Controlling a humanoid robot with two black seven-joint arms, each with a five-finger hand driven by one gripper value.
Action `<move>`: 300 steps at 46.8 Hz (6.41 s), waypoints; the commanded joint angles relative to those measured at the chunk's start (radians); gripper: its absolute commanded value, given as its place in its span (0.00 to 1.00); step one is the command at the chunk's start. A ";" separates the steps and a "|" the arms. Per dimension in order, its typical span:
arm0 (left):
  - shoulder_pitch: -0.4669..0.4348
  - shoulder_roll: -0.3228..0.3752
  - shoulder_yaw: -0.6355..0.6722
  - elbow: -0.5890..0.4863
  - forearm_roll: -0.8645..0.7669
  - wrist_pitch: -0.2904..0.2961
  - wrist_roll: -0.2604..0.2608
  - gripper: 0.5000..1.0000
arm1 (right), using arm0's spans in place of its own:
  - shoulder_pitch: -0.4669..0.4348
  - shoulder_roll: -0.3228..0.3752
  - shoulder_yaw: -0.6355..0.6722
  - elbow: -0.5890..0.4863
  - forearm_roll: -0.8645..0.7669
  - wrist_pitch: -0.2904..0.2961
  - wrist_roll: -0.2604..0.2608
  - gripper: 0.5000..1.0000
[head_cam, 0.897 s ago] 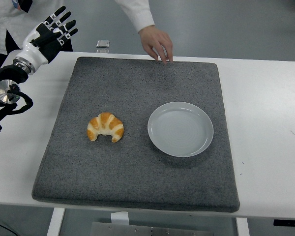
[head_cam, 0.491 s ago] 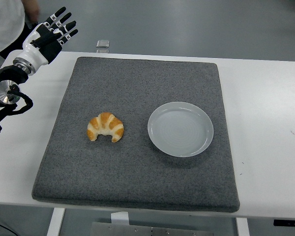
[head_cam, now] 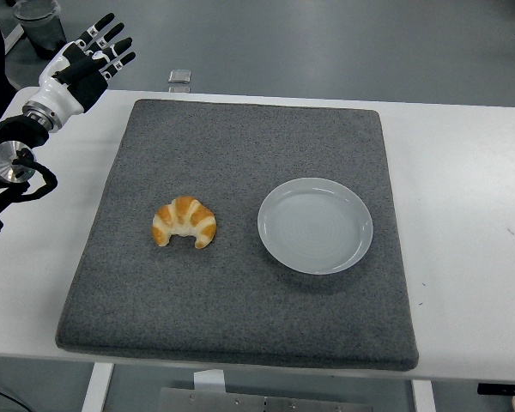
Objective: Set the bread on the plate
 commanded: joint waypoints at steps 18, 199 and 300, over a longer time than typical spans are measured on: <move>0.002 0.000 0.001 0.000 0.000 0.000 0.000 0.98 | 0.000 0.000 0.000 0.000 0.000 0.000 0.000 0.86; -0.337 0.212 0.818 -0.634 1.169 0.412 0.061 0.93 | -0.003 0.000 0.002 0.000 0.000 -0.002 0.000 0.86; -0.676 0.336 0.701 -0.468 1.249 0.356 -0.046 0.00 | -0.003 0.000 0.000 0.000 0.000 0.000 0.000 0.86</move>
